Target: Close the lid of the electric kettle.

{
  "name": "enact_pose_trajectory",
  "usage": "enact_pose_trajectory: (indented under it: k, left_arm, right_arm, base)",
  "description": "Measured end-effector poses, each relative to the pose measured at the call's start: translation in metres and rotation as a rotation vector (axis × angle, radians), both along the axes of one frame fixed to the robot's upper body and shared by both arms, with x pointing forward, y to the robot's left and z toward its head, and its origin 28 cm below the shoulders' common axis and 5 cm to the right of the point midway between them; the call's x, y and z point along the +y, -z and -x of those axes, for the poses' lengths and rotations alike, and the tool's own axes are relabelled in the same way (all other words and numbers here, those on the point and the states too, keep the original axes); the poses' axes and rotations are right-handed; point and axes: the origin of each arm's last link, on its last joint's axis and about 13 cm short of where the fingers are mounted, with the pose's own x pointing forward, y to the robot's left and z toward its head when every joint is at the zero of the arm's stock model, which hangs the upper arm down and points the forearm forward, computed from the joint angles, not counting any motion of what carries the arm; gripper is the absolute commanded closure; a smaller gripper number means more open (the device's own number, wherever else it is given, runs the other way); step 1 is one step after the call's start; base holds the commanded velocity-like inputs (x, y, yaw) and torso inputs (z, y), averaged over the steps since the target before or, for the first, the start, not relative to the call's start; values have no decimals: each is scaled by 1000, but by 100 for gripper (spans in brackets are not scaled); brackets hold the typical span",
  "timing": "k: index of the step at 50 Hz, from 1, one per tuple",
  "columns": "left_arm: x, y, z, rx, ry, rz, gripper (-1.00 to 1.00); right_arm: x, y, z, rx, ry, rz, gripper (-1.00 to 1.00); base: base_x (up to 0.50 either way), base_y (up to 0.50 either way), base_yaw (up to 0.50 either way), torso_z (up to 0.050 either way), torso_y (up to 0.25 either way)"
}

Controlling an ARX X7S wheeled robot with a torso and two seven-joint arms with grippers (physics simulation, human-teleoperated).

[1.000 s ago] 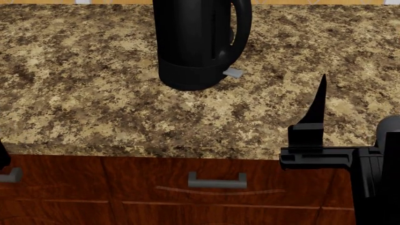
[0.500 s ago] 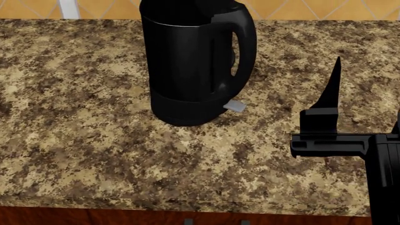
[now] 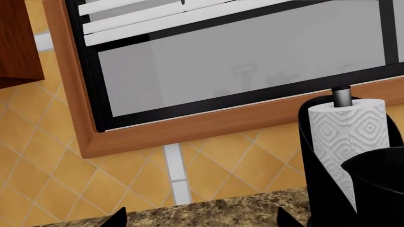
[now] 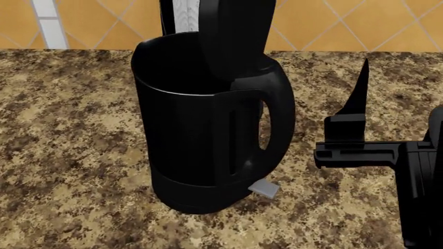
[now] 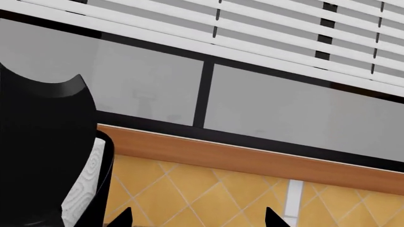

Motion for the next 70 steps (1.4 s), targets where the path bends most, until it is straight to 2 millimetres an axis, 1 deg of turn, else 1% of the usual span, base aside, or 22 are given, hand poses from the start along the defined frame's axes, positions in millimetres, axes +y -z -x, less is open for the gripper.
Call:
enact_pose_trajectory:
  k: [12,20,26,30,34,43,51,59,70]
  left_arm:
    - [2,-1,1,-2,-5,-6,-100]
    - [3,-1,2,-3,-8,-7,-100]
    - [3,-2,3,-5,-10,-5,-100]
    - [3,-2,3,-7,-10,-4,-100]
    - [2,-1,3,-9,-11,-2,-100]
    - [0,0,3,-15,-13,7,-100]
    - [-1,2,3,-18,-18,14,-100]
    - [-2,3,5,-22,-28,20,-100]
    - [-2,4,7,-28,-40,29,-100]
  right_arm:
    - [2,2,-1,1,-4,-4,-100]
    - [2,1,-2,20,26,-24,-100]
    - [2,-2,-5,89,75,-52,-100]
    - [2,-6,-9,115,78,-58,-100]
    - [3,-12,-17,130,71,-58,-100]
    - [8,-35,-45,119,31,-35,-100]
    - [15,-48,-66,110,-10,-11,-100]
    - [24,-56,-77,108,-66,20,-100]
    - [36,-62,-86,112,-132,50,-100]
  base:
    - [500,0,0,0,3]
    - [0,0,0,0,3]
    - [0,0,0,0,0]
    - [0,0,0,0,0]
    - [0,0,0,0,0]
    - [0,0,0,0,0]
    - [0,0,0,0,0]
    - [0,0,0,0,0]
    - [0,0,0,0,0]
